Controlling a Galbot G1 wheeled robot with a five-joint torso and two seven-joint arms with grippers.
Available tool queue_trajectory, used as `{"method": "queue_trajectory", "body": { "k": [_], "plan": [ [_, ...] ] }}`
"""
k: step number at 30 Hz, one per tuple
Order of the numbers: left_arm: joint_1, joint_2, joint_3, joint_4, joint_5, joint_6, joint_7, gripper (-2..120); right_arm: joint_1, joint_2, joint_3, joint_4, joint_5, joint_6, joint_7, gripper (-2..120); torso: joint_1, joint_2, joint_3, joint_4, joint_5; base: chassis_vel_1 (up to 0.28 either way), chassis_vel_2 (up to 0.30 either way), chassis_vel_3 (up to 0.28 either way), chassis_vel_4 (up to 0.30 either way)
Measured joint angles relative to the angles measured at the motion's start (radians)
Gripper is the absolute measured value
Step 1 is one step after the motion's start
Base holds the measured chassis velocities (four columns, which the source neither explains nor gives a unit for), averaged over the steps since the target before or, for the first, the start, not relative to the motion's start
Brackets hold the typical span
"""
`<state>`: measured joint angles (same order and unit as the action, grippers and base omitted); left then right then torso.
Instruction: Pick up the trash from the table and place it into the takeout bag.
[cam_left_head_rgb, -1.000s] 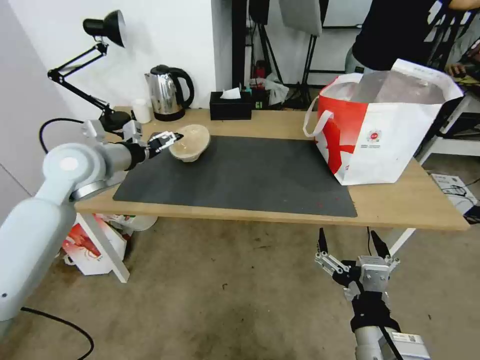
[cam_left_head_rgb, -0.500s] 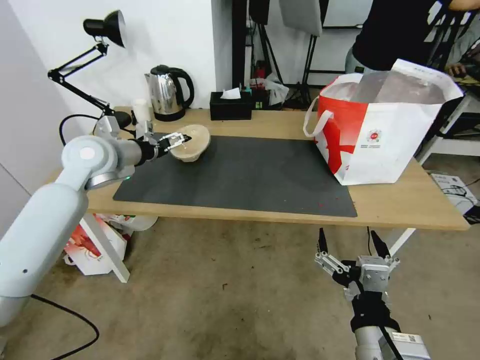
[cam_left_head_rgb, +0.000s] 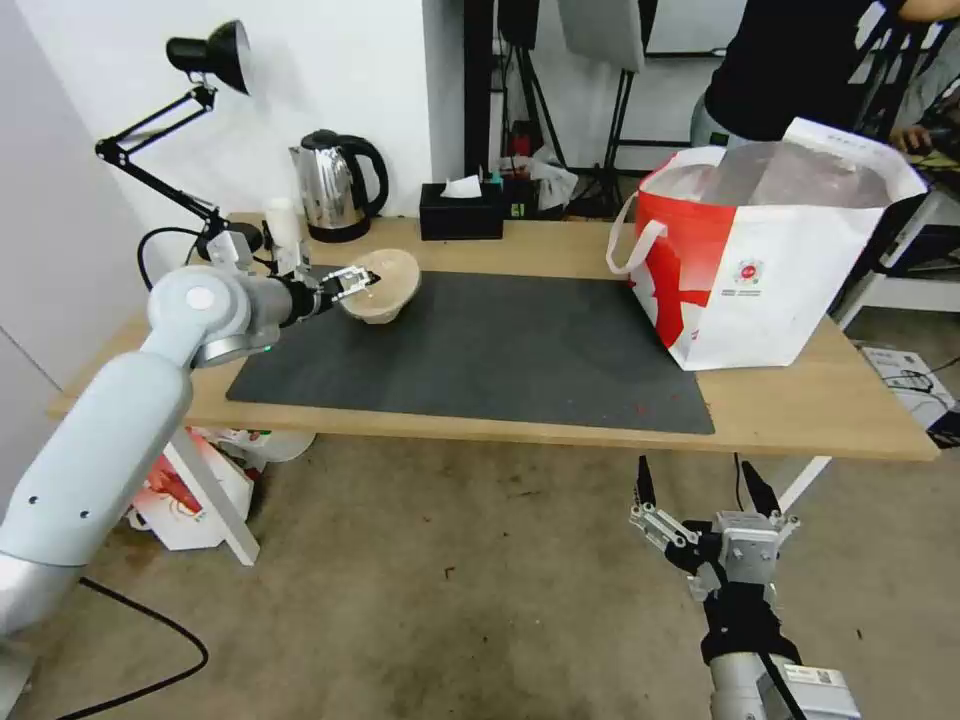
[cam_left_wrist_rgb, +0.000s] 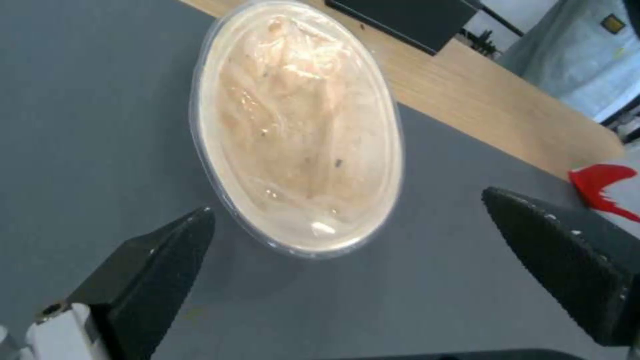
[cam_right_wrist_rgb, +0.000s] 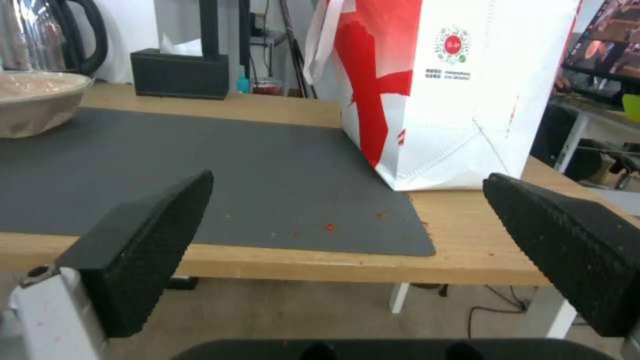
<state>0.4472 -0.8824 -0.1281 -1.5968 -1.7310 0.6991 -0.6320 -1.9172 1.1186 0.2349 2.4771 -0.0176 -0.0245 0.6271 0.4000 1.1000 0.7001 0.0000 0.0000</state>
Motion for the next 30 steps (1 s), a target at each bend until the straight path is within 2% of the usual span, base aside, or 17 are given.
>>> {"method": "queue_trajectory", "body": {
  "k": [13,16,30],
  "plan": [
    [-0.065,-0.045,0.060,0.136,0.059,-0.001,0.029,100,0.000,0.000,0.000,0.000,0.000,0.000,0.000,100,0.000,0.000,0.000,0.0000,0.0000,0.000,0.000,0.000,0.000],
    [-0.087,-0.066,0.080,0.190,0.081,-0.001,0.050,100,0.000,0.000,0.000,0.000,0.000,0.000,0.000,100,0.000,0.000,0.000,0.0000,0.0001,0.000,0.000,0.000,0.000],
    [-0.122,-0.148,0.112,0.332,0.140,-0.001,0.099,100,0.000,0.000,0.000,0.000,0.000,0.000,0.000,100,0.000,0.000,0.000,0.0000,0.0000,0.000,0.000,0.000,0.000]
  ]
}}
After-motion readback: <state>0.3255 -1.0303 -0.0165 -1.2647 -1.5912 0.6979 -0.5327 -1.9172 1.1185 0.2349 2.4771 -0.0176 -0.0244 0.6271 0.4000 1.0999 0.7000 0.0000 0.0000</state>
